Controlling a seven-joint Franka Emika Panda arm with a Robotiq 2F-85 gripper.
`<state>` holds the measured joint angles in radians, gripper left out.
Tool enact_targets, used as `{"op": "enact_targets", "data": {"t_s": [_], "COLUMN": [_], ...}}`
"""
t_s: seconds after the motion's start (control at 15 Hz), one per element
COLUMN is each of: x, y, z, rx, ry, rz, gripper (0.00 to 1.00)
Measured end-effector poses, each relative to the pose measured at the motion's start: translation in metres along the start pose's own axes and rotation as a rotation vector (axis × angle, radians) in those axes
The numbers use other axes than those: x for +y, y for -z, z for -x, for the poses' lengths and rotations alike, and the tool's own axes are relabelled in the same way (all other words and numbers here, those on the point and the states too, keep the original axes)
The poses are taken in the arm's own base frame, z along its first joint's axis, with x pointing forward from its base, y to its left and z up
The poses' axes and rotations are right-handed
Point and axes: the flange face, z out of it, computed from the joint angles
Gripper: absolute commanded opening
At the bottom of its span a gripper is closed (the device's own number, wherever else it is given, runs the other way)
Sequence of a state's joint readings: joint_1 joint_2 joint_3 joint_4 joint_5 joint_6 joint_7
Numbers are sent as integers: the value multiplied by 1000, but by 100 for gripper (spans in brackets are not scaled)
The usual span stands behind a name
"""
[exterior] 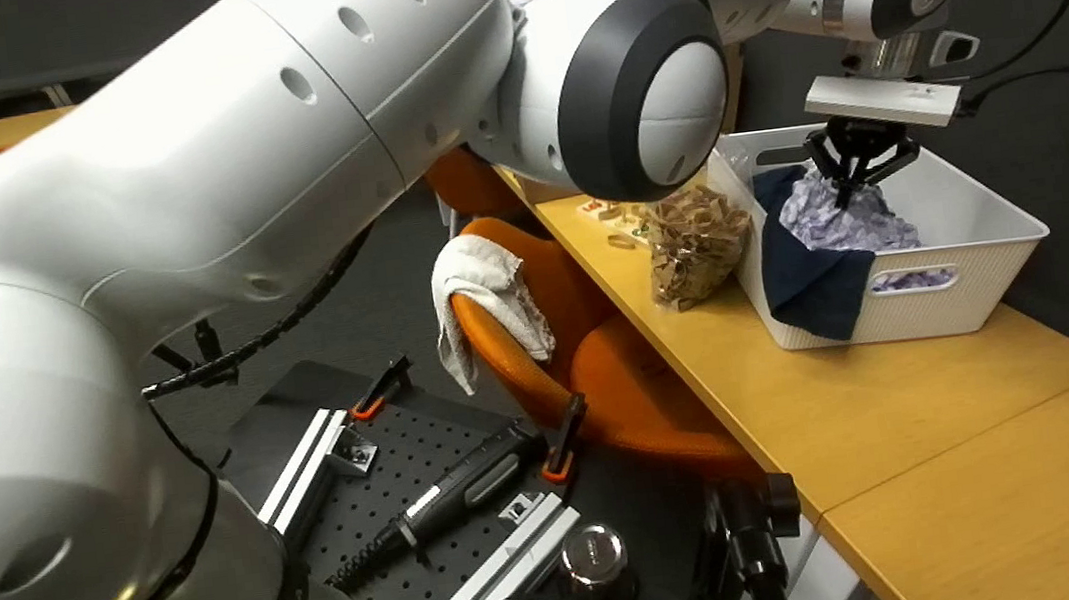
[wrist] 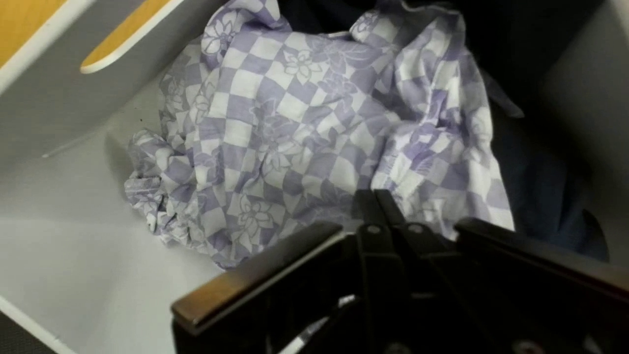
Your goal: Take the white towel and the other two pieces of clothing out of the basket and put it on the backrest of the chair
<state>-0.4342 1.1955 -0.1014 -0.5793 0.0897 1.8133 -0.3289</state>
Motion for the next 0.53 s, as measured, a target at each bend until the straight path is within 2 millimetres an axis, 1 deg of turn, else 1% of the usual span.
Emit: {"op": "enact_targets", "data": {"t_s": [0.13, 0.27, 0.4, 0.53], "x": [5, 12, 20, 25], "y": [10, 29, 63, 110], "z": [-1, -1, 0, 5], "rx": [18, 46, 77, 102], "ry": [-17, -37, -61, -84], "rz": [7, 16, 24, 29], "gripper": [0, 0, 0, 0]}}
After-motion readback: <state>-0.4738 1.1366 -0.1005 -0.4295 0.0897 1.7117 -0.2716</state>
